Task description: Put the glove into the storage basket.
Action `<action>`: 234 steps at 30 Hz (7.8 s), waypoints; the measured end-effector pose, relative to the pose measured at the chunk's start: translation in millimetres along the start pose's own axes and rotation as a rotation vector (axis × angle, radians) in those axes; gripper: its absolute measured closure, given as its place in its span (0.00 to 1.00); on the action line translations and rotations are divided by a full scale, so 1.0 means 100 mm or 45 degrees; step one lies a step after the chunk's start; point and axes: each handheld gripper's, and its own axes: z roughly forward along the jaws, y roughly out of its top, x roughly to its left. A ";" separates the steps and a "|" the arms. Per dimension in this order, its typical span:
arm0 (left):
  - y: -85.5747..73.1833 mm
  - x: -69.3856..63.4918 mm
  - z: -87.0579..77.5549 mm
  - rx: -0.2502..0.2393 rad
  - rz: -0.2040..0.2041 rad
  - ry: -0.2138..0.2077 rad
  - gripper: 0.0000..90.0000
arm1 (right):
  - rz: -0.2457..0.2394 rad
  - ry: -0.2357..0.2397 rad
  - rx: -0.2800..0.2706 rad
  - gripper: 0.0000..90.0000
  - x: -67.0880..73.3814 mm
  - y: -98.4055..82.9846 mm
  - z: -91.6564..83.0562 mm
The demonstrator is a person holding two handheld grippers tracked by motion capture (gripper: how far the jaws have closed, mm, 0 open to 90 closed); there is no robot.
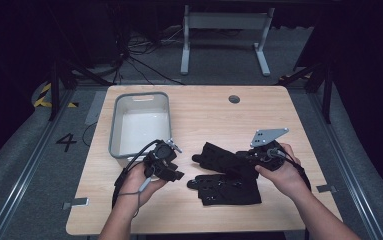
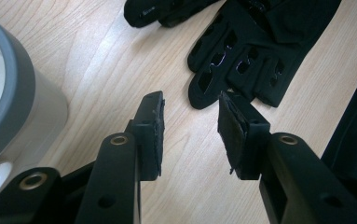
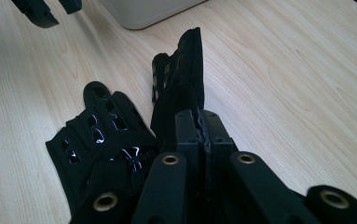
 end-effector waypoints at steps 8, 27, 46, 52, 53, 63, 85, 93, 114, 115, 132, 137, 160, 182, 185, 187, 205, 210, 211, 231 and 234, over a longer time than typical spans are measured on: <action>0.02 -0.01 0.01 0.004 0.010 0.001 0.68 | -0.027 -0.001 0.001 0.98 0.07 -0.08 0.01; 0.02 -0.05 0.00 0.003 0.013 -0.005 0.67 | -0.062 0.240 0.120 0.92 0.46 -0.36 0.09; 0.10 -0.11 0.04 0.010 0.047 -0.030 0.67 | 0.046 0.332 0.064 0.81 0.44 -0.50 0.08; 0.09 -0.11 0.01 0.002 0.036 -0.039 0.64 | 0.114 0.258 0.022 0.77 0.35 -0.49 0.01; 0.09 -0.11 0.01 0.003 0.034 -0.040 0.64 | 0.127 0.245 0.021 0.77 0.34 -0.49 0.01; 0.08 -0.13 0.03 0.031 0.019 -0.079 0.66 | 0.242 0.120 0.107 0.71 0.12 -0.60 -0.01; 0.10 -0.21 0.19 0.131 0.052 -0.132 0.66 | 0.307 0.127 0.364 0.62 0.08 -0.79 0.21; 0.11 -0.22 0.28 0.170 0.070 -0.143 0.65 | 0.249 0.101 0.419 0.86 0.18 -0.76 0.26; 0.18 -0.40 0.62 0.305 0.152 -0.184 0.64 | 0.231 0.089 0.422 0.92 0.20 -0.76 0.27; 0.18 -0.40 0.64 0.308 0.158 -0.178 0.65 | 0.229 0.091 0.420 0.92 0.20 -0.76 0.27; 0.21 -0.50 0.62 0.283 0.239 -0.091 1.00 | 0.228 0.082 0.417 0.92 0.20 -0.76 0.27; 0.19 -0.47 0.61 0.297 0.201 -0.088 0.99 | 0.230 0.083 0.416 0.92 0.20 -0.76 0.27; 0.20 -0.48 0.71 0.355 0.215 -0.041 0.96 | 0.227 0.087 0.414 0.92 0.21 -0.75 0.27; 0.28 -0.90 0.39 0.285 0.369 -0.004 0.97 | 0.166 -0.061 0.256 0.95 0.13 -0.53 -0.14; 0.29 -0.92 0.41 0.306 0.383 -0.012 0.97 | 0.163 -0.061 0.258 0.95 0.10 -0.52 -0.12; 0.29 -0.91 0.43 0.313 0.379 -0.018 0.97 | 0.167 -0.061 0.263 0.95 0.09 -0.52 -0.10; 0.27 -0.83 0.61 0.363 0.353 -0.040 0.97 | 0.183 -0.031 0.310 0.95 0.04 -0.58 0.05; 0.27 -0.82 0.66 0.377 0.352 -0.054 0.97 | 0.188 -0.022 0.316 0.94 0.03 -0.59 0.06; 0.26 -0.82 0.67 0.387 0.345 -0.061 0.97 | 0.193 -0.020 0.318 0.94 0.03 -0.59 0.06; 0.25 -0.52 0.22 0.123 0.187 -0.079 0.82 | 0.261 -0.058 0.229 0.71 -0.03 -0.65 -0.13; 0.26 -0.48 0.16 0.054 0.139 -0.067 0.80 | 0.279 -0.056 0.223 0.71 -0.03 -0.67 -0.17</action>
